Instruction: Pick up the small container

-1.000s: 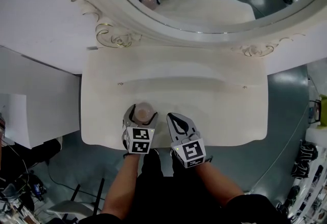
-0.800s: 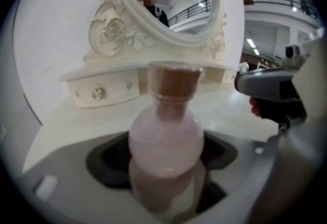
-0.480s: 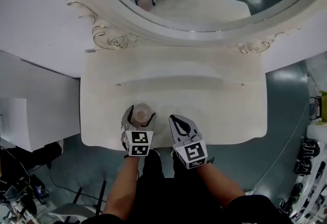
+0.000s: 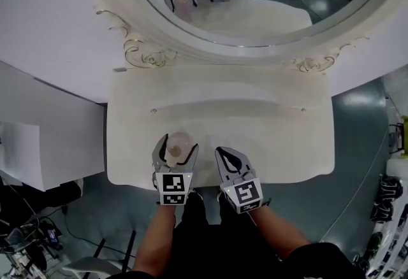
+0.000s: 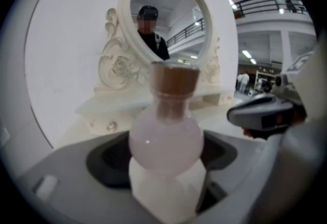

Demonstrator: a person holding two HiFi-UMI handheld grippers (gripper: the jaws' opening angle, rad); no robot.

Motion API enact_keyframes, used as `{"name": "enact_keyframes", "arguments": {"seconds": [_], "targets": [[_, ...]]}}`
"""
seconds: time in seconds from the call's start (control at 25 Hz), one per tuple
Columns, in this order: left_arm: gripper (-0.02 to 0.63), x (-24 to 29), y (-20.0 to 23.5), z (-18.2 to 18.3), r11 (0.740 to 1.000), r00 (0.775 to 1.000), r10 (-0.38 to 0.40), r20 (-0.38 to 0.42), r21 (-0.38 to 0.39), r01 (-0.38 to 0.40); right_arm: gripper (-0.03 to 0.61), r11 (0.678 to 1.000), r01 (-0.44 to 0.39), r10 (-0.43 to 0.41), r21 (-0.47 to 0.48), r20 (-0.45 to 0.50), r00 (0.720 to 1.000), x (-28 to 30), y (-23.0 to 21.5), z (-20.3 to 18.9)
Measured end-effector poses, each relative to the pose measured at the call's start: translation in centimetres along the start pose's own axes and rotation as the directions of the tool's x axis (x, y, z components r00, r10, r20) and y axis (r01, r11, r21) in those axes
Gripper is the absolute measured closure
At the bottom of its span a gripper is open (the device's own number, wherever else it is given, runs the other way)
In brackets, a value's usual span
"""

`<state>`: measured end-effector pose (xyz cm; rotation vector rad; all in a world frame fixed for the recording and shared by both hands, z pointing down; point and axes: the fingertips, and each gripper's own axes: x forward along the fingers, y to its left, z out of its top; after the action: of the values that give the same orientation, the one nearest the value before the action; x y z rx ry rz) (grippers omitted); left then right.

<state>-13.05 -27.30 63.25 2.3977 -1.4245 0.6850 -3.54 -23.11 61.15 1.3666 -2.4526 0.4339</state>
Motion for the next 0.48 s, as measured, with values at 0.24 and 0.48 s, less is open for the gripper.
{"name": "enact_keyframes", "arguments": {"seconds": [0.24,0.48], "targets": [[0.221,-2.6,0.3,5.4,1.000,0.993,0.010,0.115,0.024,-0.013,0.583,0.999,0.010,-0.009,-0.045,0.038,0.999,-1.3,-0.4,2.4],[0.221,-5.1,0.5,10.8,0.998,0.975,0.021,0.223,0.051,-0.033,0.583,0.997,0.051,-0.045,-0.062,0.092,0.995,-2.3,-1.7,5.1]]}}
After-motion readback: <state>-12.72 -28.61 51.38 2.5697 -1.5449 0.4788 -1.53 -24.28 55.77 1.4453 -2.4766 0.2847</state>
